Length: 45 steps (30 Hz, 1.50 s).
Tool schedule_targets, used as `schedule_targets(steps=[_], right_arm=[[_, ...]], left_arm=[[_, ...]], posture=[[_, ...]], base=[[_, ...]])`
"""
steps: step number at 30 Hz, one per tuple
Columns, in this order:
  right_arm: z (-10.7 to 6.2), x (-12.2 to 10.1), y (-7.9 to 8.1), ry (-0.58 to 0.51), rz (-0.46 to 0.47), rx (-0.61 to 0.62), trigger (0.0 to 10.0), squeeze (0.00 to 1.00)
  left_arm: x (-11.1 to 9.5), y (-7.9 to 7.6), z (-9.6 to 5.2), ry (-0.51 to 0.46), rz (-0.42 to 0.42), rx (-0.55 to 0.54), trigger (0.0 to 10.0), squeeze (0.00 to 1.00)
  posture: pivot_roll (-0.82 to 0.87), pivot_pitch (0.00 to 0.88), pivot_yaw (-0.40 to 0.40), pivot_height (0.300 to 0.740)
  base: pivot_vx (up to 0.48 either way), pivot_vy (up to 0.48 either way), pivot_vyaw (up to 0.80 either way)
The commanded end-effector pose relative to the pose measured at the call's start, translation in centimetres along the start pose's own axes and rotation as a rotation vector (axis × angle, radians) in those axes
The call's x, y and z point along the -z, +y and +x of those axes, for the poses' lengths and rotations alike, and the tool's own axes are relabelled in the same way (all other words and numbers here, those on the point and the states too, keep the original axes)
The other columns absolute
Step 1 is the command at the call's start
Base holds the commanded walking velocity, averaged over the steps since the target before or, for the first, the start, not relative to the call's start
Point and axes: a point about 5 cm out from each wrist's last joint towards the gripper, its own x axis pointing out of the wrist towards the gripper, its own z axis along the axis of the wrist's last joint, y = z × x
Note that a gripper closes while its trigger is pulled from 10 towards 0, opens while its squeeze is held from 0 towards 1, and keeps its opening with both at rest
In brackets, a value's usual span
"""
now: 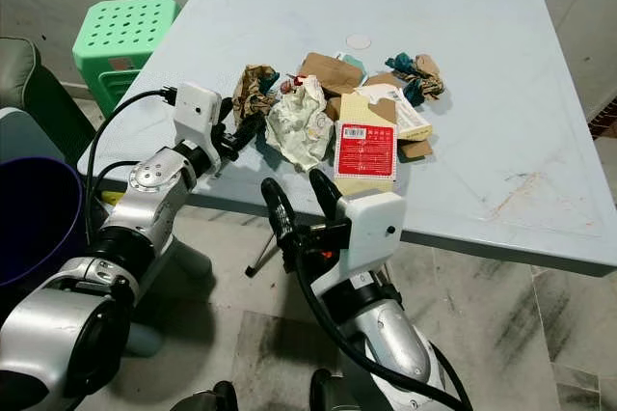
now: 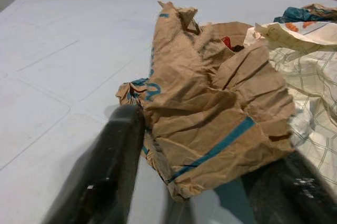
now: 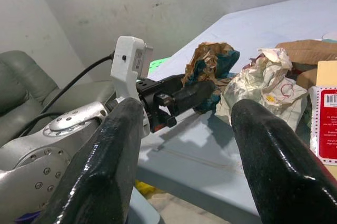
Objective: Picking trash to rubbish bin
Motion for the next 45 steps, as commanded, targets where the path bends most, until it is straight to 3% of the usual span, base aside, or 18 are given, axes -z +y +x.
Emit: schedule_targets(steps=[1, 18, 45], right_arm=[[-0.2, -0.4, 0.5, -0.011, 0.013, -0.013, 10.0, 0.00], [0.2, -0.3, 0.5, -0.008, 0.021, -0.026, 10.0, 0.00], [0.9, -0.2, -0.4, -0.020, 0.010, -0.039, 10.0, 0.00]], left_arm=[[-0.3, 0.4, 0.0, -0.003, 0.012, -0.004, 0.0, 0.00], [-0.7, 1.3, -0.1, -0.009, 0.031, -0.024, 0.0, 0.00], [-1.7, 4.5, -1.6, -0.038, 0.098, -0.113, 0.0, 0.00]], posture=[[-0.20, 0.263, 0.027, 0.740], [-0.18, 0.248, 0.023, 0.740], [-0.13, 0.206, 0.007, 0.740]], base=[[0.000, 0.000, 0.00], [0.000, 0.000, 0.00], [0.000, 0.000, 0.00]])
